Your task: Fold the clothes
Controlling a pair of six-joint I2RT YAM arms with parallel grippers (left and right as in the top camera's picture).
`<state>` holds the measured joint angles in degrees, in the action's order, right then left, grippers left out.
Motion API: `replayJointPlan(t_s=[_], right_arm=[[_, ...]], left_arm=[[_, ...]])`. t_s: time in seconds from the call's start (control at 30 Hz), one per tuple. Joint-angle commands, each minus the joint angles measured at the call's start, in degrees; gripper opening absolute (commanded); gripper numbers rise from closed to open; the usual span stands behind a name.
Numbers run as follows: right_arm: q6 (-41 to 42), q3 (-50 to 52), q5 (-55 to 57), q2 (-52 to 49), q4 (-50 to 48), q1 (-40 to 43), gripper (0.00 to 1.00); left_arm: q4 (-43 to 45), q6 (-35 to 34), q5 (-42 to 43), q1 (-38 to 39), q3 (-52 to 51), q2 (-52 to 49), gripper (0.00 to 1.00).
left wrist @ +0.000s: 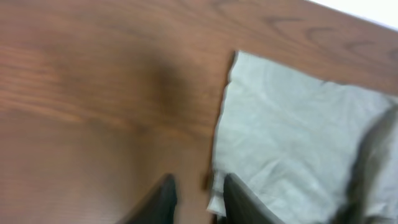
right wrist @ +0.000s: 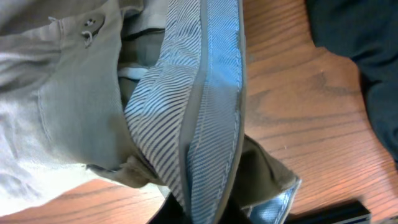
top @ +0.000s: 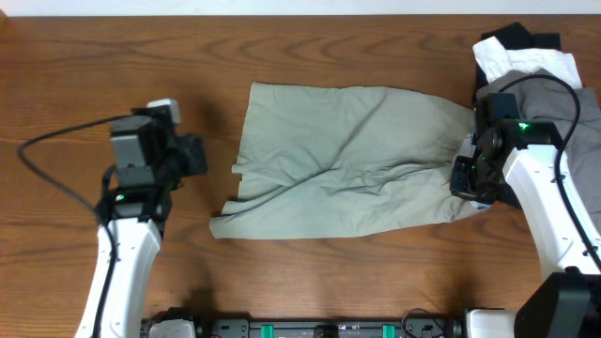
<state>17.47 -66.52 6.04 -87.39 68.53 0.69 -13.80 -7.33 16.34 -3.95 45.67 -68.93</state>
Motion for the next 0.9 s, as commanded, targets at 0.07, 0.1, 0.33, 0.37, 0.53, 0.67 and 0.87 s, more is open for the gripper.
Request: replayJointPlan(t_s=[0.07, 0.1, 0.33, 0.37, 0.53, 0.67, 0.87], right_arm=[[0.72, -0.17, 1.03, 0.09, -0.15, 0.61, 0.11], [0.72, -0.17, 1.05, 0.09, -0.15, 0.63, 0.14], [0.98, -0.17, 2.80, 0.09, -0.17, 0.63, 0.38], [0.96, -0.17, 2.95, 0.09, -0.33, 0.63, 0.38], [0.87, -0.17, 2.29, 0.09, -1.51, 0.63, 0.31], [0.66, -0.17, 1.92, 0.09, -2.03, 0.61, 0.29], [0.46, -0.17, -0.42, 0.09, -2.12, 0.46, 0.29]], left_arm=[[4.26, 2.29, 0.94, 4.50, 1.38, -8.39, 0.36], [4.52, 2.93, 1.73, 5.18, 2.01, -10.29, 0.37], [4.55, 9.86, 4.20, 10.36, 8.74, -24.55, 0.37], [4.57, 10.60, 4.17, 10.82, 9.35, -25.73, 0.37], [7.87, 11.89, 4.20, 12.90, 10.34, -31.34, 0.37], [10.99, 11.89, 4.17, 14.32, 10.34, -35.69, 0.37], [16.41, 11.82, 4.17, 14.91, 10.34, -42.58, 0.35]])
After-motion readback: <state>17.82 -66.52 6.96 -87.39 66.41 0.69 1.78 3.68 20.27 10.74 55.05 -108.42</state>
